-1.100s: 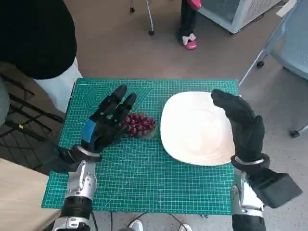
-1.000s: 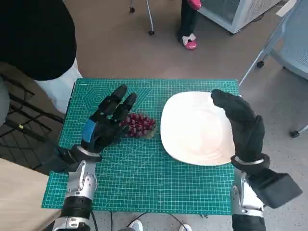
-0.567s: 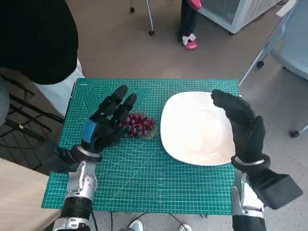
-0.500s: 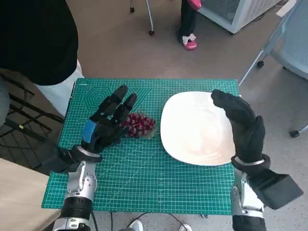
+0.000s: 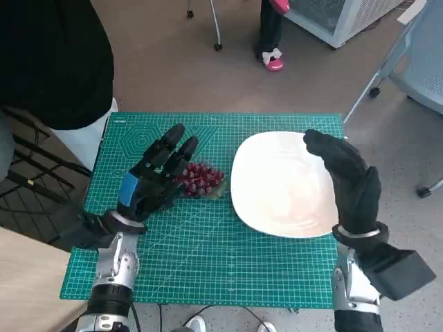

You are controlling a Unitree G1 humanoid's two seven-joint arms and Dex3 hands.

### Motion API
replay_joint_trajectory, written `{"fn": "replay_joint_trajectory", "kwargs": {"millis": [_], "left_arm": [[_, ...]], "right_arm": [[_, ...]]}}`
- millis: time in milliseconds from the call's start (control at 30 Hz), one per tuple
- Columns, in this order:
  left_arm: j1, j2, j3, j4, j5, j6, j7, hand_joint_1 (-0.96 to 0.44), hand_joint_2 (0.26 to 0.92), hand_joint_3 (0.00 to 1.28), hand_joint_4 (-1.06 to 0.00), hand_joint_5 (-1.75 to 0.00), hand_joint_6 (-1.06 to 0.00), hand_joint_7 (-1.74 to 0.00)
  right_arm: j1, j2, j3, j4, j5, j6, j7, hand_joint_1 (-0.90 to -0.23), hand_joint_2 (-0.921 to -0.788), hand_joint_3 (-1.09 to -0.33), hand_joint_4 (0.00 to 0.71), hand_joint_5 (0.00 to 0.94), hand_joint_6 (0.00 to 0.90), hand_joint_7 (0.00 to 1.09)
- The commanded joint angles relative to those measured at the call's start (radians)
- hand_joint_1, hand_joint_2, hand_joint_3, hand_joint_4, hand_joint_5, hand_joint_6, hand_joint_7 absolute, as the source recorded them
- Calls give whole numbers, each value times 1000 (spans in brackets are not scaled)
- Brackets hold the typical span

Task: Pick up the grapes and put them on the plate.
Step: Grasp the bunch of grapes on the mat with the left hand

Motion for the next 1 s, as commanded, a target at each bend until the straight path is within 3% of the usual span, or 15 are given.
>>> {"fn": "replay_joint_trajectory", "kwargs": {"millis": [33,467,533,700,800,1000], "left_arm": [[10,-1,0,-15,-3,10,-4,-389,921,240,-189,0,-350,-3],[18,17,-21,-53,67,-24,58,-401,919,146,-171,-1,-332,-2],[18,48,-42,-67,164,-70,110,-419,910,94,-130,-1,-284,-1],[18,209,-132,-171,615,-150,330,-489,868,18,-26,1,-127,0],[11,265,-172,-248,771,-90,387,-495,826,7,-8,1,-77,0],[-12,289,-238,-376,954,106,419,-339,734,3,0,1,-90,-16]], "right_arm": [[22,-7,-3,3,5,18,4,-602,-921,-878,394,1,-1,448],[34,-14,-5,-14,16,33,12,-599,-921,-879,394,0,0,446],[33,-16,-5,-13,18,33,14,-599,-921,-879,394,1,0,446],[29,-21,-5,-7,22,34,16,-599,-921,-878,394,1,0,447],[29,-21,-5,-8,22,36,15,-599,-921,-878,395,1,1,447],[30,-23,-4,-13,24,40,15,-599,-921,-878,395,1,0,447]]}}
